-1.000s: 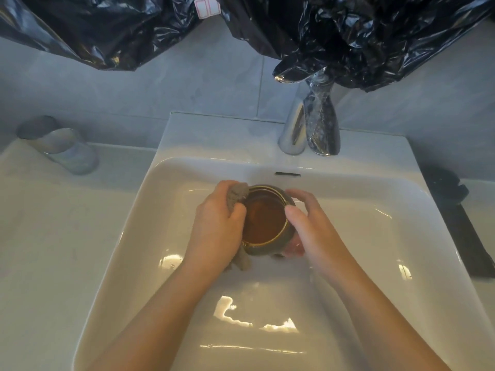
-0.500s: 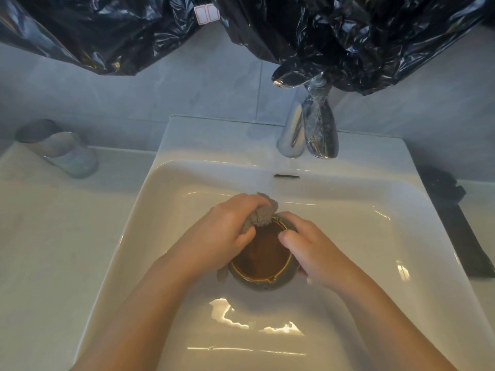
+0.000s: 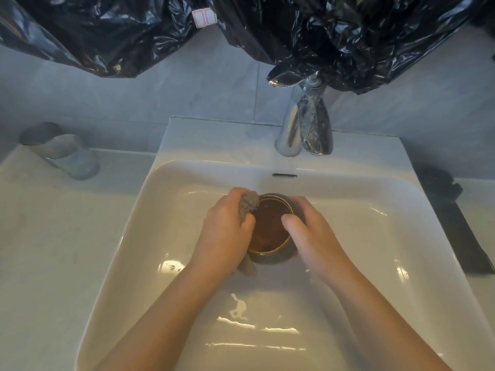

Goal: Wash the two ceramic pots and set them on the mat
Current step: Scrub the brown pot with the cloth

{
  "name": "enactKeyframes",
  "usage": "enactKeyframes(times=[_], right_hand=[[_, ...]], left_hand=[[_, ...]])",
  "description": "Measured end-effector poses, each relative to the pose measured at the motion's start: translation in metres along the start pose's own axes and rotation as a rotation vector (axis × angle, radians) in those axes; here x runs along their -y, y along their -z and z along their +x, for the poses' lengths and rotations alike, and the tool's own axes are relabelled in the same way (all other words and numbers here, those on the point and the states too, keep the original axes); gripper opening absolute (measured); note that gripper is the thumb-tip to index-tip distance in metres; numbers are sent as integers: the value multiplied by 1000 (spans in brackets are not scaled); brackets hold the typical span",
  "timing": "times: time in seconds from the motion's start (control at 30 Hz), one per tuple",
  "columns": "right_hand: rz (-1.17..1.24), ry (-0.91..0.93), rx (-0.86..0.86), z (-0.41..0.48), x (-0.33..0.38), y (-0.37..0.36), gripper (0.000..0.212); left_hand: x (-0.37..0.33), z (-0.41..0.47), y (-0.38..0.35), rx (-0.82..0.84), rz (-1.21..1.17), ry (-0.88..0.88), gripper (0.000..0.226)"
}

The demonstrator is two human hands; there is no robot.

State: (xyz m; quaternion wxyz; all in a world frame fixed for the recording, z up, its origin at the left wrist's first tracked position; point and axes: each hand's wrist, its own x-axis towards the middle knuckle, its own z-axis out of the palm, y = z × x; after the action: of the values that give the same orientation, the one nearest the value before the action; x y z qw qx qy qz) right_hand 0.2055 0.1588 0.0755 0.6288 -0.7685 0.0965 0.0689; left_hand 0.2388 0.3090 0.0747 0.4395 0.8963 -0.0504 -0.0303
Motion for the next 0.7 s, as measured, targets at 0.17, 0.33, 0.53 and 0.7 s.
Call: enactKeyframes(times=[0.17,0.33,0.53,0.7], right_hand=[[-43,-87,165,2,-2,5,36],[-58,-177,303,8,-4,12,38],[55,-157,82,10,0,8,34],[-10,-2,-72,2,-5,-7,18]], left_hand=[[6,9,16,301,98,-219,47],[10,7,20,435,78,-230,45],[3,5,10,99,-31,-17,39],[1,-1,-3,-127,-153,146,38]])
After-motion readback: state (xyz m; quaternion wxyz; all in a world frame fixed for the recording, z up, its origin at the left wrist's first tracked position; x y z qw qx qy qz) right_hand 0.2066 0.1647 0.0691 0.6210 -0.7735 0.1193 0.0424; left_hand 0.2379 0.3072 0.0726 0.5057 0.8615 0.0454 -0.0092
